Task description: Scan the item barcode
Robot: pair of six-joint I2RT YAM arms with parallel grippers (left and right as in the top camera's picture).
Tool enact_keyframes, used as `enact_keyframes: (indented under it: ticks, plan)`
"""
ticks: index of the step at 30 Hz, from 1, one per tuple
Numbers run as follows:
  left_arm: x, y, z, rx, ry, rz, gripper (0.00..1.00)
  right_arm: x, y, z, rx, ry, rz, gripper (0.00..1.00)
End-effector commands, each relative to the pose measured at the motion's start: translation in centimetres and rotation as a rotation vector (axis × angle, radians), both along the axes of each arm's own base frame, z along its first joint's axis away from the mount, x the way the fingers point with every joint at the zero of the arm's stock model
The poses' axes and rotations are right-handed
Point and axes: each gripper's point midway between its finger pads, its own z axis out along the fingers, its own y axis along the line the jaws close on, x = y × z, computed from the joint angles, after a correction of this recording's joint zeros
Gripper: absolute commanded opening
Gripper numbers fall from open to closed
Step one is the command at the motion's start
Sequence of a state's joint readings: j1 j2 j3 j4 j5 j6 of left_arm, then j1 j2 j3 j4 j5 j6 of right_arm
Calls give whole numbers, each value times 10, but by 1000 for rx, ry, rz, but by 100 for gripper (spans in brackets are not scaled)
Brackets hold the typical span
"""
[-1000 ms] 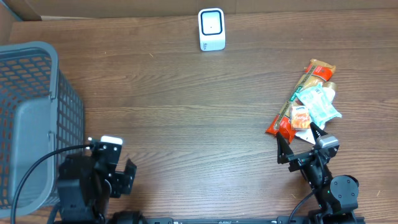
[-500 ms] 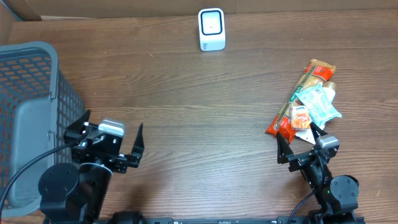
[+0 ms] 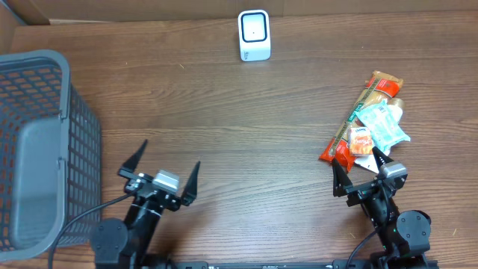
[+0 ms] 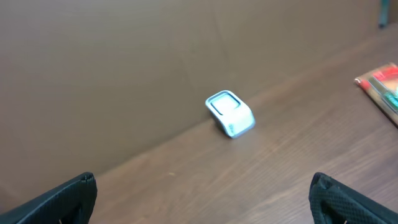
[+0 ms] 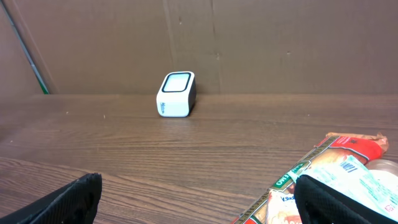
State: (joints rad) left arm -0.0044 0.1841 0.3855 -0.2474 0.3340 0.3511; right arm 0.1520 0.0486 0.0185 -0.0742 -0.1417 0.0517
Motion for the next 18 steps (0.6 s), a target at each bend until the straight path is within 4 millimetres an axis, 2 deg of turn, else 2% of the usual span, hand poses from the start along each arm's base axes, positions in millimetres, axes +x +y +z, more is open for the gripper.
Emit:
enact_keyframes:
  ticks: [1,9,14,17,18]
  plan:
    - [-1,-13,-25,8,-16,-74,100,0,0,-2,3,0,-2,100]
    - [0,-16,-56,9,-74,-97,100,0,0,-2,3,0,-2,100]
    - [5,-15,-75,25,-65,-92,100,0,0,-2,3,0,-2,100]
    - [7,-15,-94,68,-32,-95,100,0,0,-2,3,0,-2,100]
    - [7,-15,-94,70,-32,-93,100,0,0,-2,3,0,-2,100]
